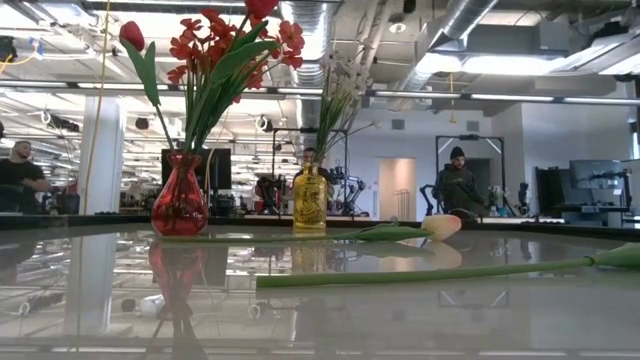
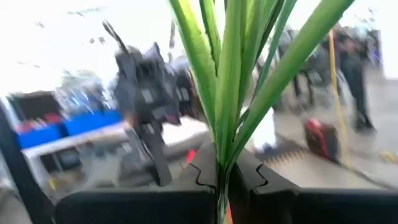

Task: Sort flowers into vase by color
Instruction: Put the white flowers into the yellow flower vase

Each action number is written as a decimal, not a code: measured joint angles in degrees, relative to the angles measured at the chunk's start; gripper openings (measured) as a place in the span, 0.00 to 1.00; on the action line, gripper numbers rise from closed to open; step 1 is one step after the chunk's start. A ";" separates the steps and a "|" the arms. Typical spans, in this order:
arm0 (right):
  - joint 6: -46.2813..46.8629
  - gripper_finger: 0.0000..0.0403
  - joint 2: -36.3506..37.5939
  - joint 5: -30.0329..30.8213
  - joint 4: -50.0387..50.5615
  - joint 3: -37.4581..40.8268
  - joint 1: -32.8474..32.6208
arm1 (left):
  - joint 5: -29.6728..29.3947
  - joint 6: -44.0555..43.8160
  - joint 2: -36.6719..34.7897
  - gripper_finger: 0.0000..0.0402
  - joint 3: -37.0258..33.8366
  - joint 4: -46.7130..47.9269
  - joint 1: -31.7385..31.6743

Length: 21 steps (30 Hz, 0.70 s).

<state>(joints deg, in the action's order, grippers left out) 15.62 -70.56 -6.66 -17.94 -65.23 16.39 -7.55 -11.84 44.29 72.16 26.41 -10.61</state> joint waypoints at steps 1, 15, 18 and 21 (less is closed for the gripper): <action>0.80 0.08 0.64 -1.66 -1.80 -0.05 1.93 | 0.00 -0.01 0.31 0.51 0.00 -0.02 0.00; 19.88 0.08 -23.49 -20.69 -7.51 -15.00 34.00 | 0.00 -3.80 4.68 0.51 -0.02 -0.50 0.00; 21.89 0.08 -30.78 -24.48 -8.19 -19.74 36.04 | -0.02 -3.99 5.13 0.51 -0.02 -0.75 0.00; 22.01 0.08 -36.45 -26.96 -7.39 -23.33 36.82 | -0.49 -4.69 5.45 0.51 -0.02 -0.58 0.00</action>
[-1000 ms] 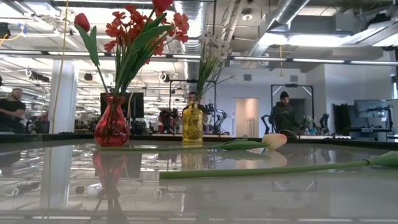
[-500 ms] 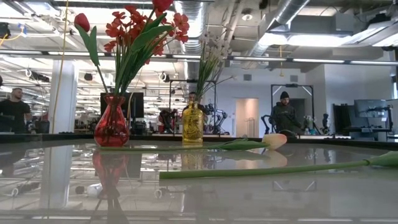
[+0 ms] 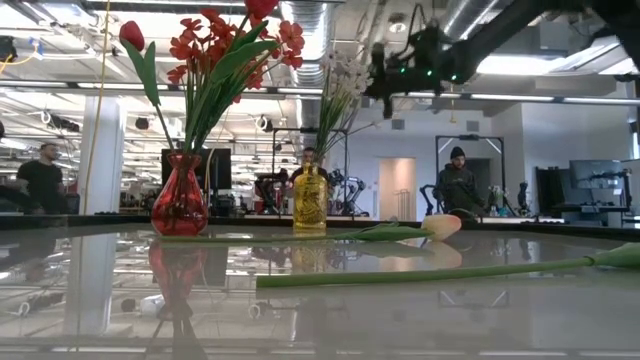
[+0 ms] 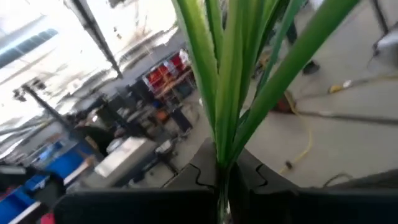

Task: Sort flowers into vase by color
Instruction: Put the white flowers into the yellow flower vase

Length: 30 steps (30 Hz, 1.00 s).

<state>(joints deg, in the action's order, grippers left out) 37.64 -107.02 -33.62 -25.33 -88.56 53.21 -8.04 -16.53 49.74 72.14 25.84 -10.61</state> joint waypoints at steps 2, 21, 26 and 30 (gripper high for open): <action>0.06 0.08 -2.50 -2.30 -0.21 -1.99 -0.15 | -0.33 -0.65 0.11 0.51 0.00 -0.11 0.00; -16.73 0.08 -7.57 -0.55 11.57 -3.54 -10.33 | -2.04 -0.51 0.17 0.51 0.00 0.25 -0.02; -19.57 0.08 -7.61 0.58 13.24 -3.54 -11.15 | -1.93 -0.57 0.15 0.51 0.00 0.69 -0.02; -20.22 0.08 -7.61 0.62 13.77 -3.54 -11.20 | -1.87 -0.60 0.16 0.51 0.00 0.95 -0.02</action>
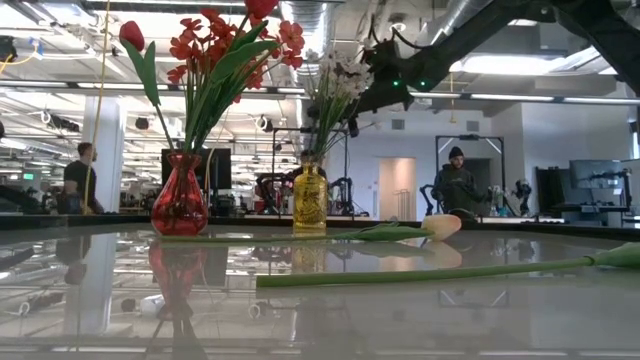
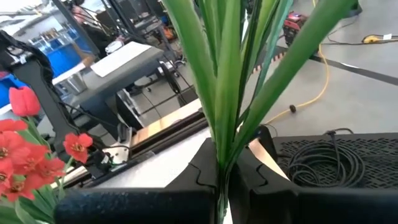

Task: Sort flowers into vase by color
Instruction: Put the white flowers into the yellow flower vase

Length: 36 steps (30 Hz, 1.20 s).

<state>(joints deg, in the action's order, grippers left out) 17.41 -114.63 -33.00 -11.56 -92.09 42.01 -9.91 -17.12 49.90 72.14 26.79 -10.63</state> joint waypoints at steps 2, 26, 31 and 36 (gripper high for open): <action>-1.10 0.08 0.02 0.01 1.16 0.00 -0.28 | 0.00 0.00 -0.01 0.51 0.00 0.02 0.00; -15.83 0.15 0.02 -0.38 10.09 0.00 -2.82 | -1.07 2.95 -0.02 0.51 0.00 3.03 0.00; -16.89 0.18 0.80 -1.00 11.75 0.00 -2.99 | -1.09 2.97 -0.02 0.51 0.00 3.65 -0.02; -21.14 0.29 3.27 -0.53 16.75 0.02 -2.27 | -1.31 4.03 -0.02 0.51 0.00 3.82 -0.02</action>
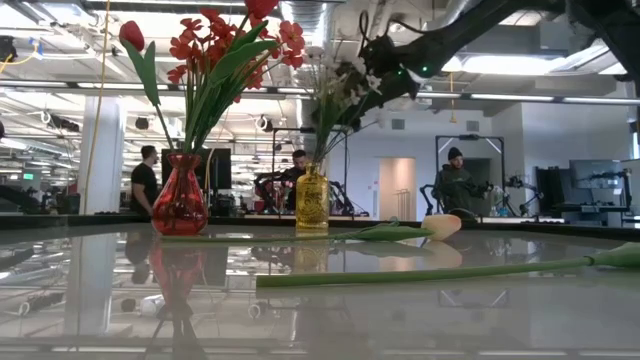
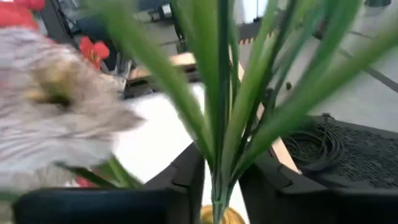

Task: Sort flowers into vase by color
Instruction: Put the white flowers into the yellow flower vase, then put the bottom red tulip into the yellow flower vase

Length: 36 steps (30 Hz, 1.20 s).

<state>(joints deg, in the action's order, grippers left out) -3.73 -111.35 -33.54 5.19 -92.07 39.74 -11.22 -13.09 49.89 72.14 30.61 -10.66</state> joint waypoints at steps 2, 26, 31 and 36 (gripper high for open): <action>-1.79 0.34 0.85 0.21 2.60 0.00 0.34 | -0.01 0.02 0.00 0.51 0.00 0.00 0.00; -20.91 0.59 2.95 19.47 49.99 -23.47 0.53 | 0.33 4.80 -0.02 0.51 0.00 -0.04 0.00; -20.32 0.59 2.95 26.87 60.71 -32.44 0.53 | 1.90 7.58 -0.02 0.51 0.00 -0.07 0.00; -8.40 0.57 3.01 30.44 72.60 -41.59 -0.78 | 5.82 10.70 -0.01 0.51 0.00 -0.07 0.00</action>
<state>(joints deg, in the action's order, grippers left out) -12.13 -108.35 -3.09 77.79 -133.67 38.96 -5.40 -2.39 49.88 72.14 30.55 -10.66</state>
